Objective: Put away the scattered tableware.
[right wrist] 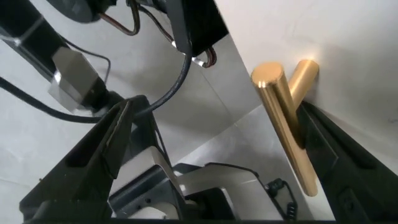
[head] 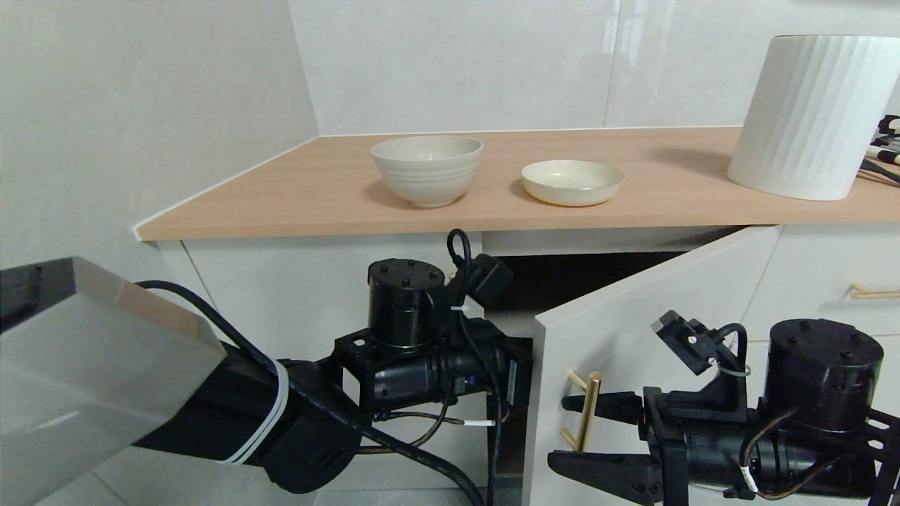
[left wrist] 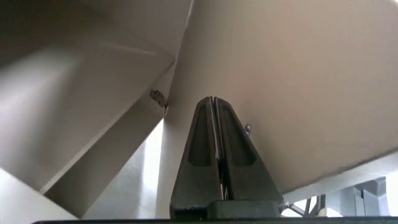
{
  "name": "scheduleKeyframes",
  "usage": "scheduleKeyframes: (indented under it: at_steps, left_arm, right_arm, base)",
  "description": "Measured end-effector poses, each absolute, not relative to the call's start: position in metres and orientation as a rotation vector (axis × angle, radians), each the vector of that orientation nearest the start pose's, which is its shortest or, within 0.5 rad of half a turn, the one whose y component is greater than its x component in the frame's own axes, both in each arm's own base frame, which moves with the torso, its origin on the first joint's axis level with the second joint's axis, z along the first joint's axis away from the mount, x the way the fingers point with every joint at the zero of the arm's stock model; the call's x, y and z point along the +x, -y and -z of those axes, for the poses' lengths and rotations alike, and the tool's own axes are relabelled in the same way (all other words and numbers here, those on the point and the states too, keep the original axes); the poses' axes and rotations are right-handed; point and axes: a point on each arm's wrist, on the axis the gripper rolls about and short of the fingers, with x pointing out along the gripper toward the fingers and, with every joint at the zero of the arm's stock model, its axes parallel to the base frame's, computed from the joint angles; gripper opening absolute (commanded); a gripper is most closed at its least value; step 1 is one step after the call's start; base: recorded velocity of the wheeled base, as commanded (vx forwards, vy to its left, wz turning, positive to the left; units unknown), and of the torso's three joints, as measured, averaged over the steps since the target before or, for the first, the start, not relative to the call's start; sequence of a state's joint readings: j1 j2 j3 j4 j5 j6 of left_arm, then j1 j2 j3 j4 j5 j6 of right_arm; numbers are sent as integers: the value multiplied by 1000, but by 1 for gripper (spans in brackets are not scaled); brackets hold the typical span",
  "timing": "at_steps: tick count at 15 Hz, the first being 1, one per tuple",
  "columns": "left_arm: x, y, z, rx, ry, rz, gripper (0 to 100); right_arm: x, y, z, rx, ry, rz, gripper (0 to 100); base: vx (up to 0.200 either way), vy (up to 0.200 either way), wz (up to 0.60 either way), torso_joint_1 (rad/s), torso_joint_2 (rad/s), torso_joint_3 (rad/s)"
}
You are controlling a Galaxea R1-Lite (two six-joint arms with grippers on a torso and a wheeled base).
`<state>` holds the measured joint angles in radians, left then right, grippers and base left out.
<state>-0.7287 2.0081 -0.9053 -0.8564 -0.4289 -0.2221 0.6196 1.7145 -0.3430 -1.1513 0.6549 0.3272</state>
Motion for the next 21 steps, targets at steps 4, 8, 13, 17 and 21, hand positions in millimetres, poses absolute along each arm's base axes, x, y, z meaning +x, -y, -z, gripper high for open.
scheduleKeyframes:
  at_steps: [4, 8, 13, 17, 21]
  left_arm:
    - [270, 258, -122, -154, -391, 1120, 0]
    - [268, 261, -120, -151, -393, 1128, 0]
    - [265, 265, -118, -146, -403, 1122, 0]
    - [263, 266, -114, -140, -413, 1125, 0]
    - [262, 274, -116, -139, -404, 1144, 0]
  right_arm:
    - [211, -136, -117, 277, -410, -1125, 100]
    - [212, -124, -122, 220, -320, -1095, 100]
    - [153, -97, -110, 169, -367, -1101, 100]
    - [121, -82, -100, 158, -494, -1102, 100]
    - [117, -79, -106, 155, -451, -1107, 100]
  base:
    - [0, 0, 0, 0, 0, 0]
    - [0, 0, 0, 0, 0, 0]
    - [0, 0, 0, 0, 0, 0]
    - [0, 0, 0, 0, 0, 0]
    - [-50, 0, 0, -1, -1, 3]
